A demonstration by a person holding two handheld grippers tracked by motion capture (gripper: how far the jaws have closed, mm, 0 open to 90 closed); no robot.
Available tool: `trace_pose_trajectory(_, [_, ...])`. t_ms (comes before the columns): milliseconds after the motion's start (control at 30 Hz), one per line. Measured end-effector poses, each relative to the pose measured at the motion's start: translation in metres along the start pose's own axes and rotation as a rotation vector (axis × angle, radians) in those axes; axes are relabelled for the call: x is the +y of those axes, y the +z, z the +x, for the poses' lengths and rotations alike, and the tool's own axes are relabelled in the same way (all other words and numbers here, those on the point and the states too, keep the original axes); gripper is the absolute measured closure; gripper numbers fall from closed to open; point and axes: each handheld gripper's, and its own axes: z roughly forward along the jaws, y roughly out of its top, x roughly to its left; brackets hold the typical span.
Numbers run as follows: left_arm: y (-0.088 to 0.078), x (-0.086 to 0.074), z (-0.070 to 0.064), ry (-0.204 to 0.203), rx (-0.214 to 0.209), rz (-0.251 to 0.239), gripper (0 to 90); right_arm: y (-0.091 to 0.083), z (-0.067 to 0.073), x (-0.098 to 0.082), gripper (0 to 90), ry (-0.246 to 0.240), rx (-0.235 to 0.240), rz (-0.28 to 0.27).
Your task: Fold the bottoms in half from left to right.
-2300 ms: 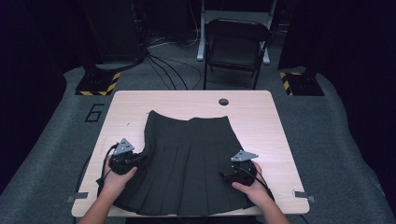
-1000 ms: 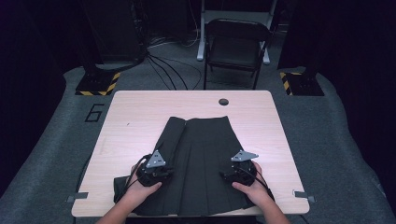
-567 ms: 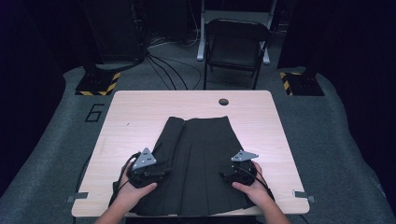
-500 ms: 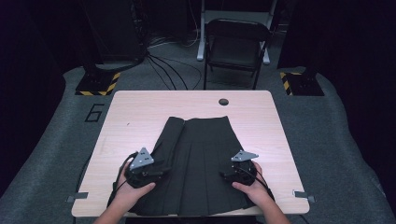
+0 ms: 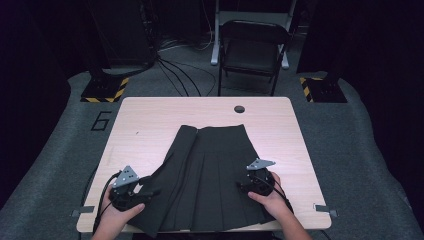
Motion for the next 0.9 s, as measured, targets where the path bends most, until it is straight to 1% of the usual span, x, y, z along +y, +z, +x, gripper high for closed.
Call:
trace_pose_trajectory(33, [0.004, -0.004, -0.005, -0.011, -0.008, 0.004, 41.3, -0.001, 0.000, 0.003, 31.7, -0.024, -0.005, 0.001])
trace_pose_trajectory(67, [0.004, -0.004, -0.005, -0.011, -0.008, 0.004, 41.2, -0.001, 0.000, 0.003, 31.7, -0.024, -0.005, 0.001])
trace_pose_trajectory(100, [0.010, -0.006, -0.011, -0.002, -0.011, 0.025, 41.0, -0.002, 0.003, 0.007, 32.2, -0.020, -0.014, -0.002])
trace_pose_trajectory(133, [0.010, -0.006, -0.011, -0.002, -0.011, 0.025, 41.1, -0.002, 0.003, 0.007, 32.2, -0.020, -0.014, -0.002])
trace_pose_trajectory(167, [0.014, -0.008, -0.015, 0.003, -0.006, 0.031, 41.1, -0.004, 0.004, 0.010, 32.9, -0.024, -0.017, -0.003])
trace_pose_trajectory(200, [0.015, -0.009, -0.017, 0.012, -0.011, 0.044, 41.1, -0.007, 0.006, 0.015, 33.3, -0.023, -0.008, -0.024])
trace_pose_trajectory(233, [0.019, -0.012, -0.022, 0.035, -0.010, 0.069, 41.2, -0.008, 0.007, 0.018, 33.7, -0.016, -0.005, -0.029])
trace_pose_trajectory(267, [0.019, -0.012, -0.022, 0.035, -0.010, 0.069, 41.5, -0.008, 0.008, 0.021, 34.2, -0.018, 0.003, -0.035])
trace_pose_trajectory(300, [0.021, -0.014, -0.024, 0.037, -0.016, 0.082, 43.1, -0.009, 0.009, 0.025, 34.9, -0.016, 0.009, -0.040])
trace_pose_trajectory(333, [0.023, -0.016, -0.025, 0.039, -0.019, 0.087, 43.1, -0.009, 0.009, 0.025, 34.9, -0.016, 0.009, -0.040])
trace_pose_trajectory(367, [0.027, -0.019, -0.027, 0.037, -0.023, 0.102, 46.9, -0.009, 0.012, 0.033, 36.0, -0.018, 0.031, -0.042])
trace_pose_trajectory(400, [0.027, -0.019, -0.027, 0.037, -0.023, 0.102, 48.0, -0.009, 0.012, 0.033, 36.0, -0.018, 0.031, -0.042])
trace_pose_trajectory(433, [0.029, -0.022, -0.029, 0.038, -0.028, 0.119, 48.9, -0.008, 0.018, 0.043, 36.8, -0.031, 0.042, -0.053])
trace_pose_trajectory(467, [0.030, -0.023, -0.030, 0.050, -0.023, 0.123, 48.9, -0.008, 0.018, 0.043, 36.8, -0.031, 0.042, -0.053])
trace_pose_trajectory(500, [0.032, -0.027, -0.033, 0.059, -0.013, 0.135, 49.3, -0.007, 0.023, 0.051, 36.8, -0.047, 0.052, -0.047])
trace_pose_trajectory(567, [0.034, -0.028, -0.035, 0.056, -0.014, 0.143, 49.2, -0.005, 0.029, 0.061, 36.7, -0.070, 0.057, -0.058])
trace_pose_trajectory(600, [0.035, -0.030, -0.035, 0.060, -0.017, 0.153, 49.2, -0.003, 0.031, 0.067, 36.6, -0.076, 0.064, -0.053])
trace_pose_trajectory(633, [0.039, -0.033, -0.036, 0.066, -0.011, 0.181, 49.3, -0.002, 0.034, 0.072, 36.6, -0.081, 0.071, -0.064])
trace_pose_trajectory(667, [0.039, -0.033, -0.036, 0.066, -0.011, 0.181, 50.4, -0.002, 0.034, 0.072, 36.6, -0.081, 0.071, -0.064])
trace_pose_trajectory(700, [0.041, -0.035, -0.036, 0.071, -0.015, 0.194, 50.4, 0.001, 0.037, 0.078, 36.4, -0.082, 0.074, -0.071])
trace_pose_trajectory(733, [0.043, -0.037, -0.037, 0.070, -0.004, 0.199, 53.9, 0.003, 0.039, 0.084, 36.2, -0.090, 0.084, -0.069])
trace_pose_trajectory(767, [0.043, -0.037, -0.037, 0.068, -0.004, 0.207, 57.2, 0.006, 0.042, 0.090, 36.1, -0.091, 0.092, -0.077])
trace_pose_trajectory(800, [0.044, -0.038, -0.037, 0.069, -0.001, 0.218, 61.0, 0.008, 0.044, 0.093, 35.9, -0.082, 0.097, -0.082])
trace_pose_trajectory(833, [0.043, -0.039, -0.037, 0.073, -0.006, 0.226, 68.6, 0.014, 0.048, 0.099, 35.9, -0.074, 0.109, -0.083])
trace_pose_trajectory(867, [0.043, -0.039, -0.037, 0.073, -0.006, 0.226, 72.8, 0.014, 0.048, 0.099, 35.9, -0.074, 0.109, -0.083])
trace_pose_trajectory(900, [0.041, -0.039, -0.036, 0.079, -0.006, 0.233, 76.6, 0.021, 0.053, 0.102, 35.9, -0.075, 0.118, -0.083])
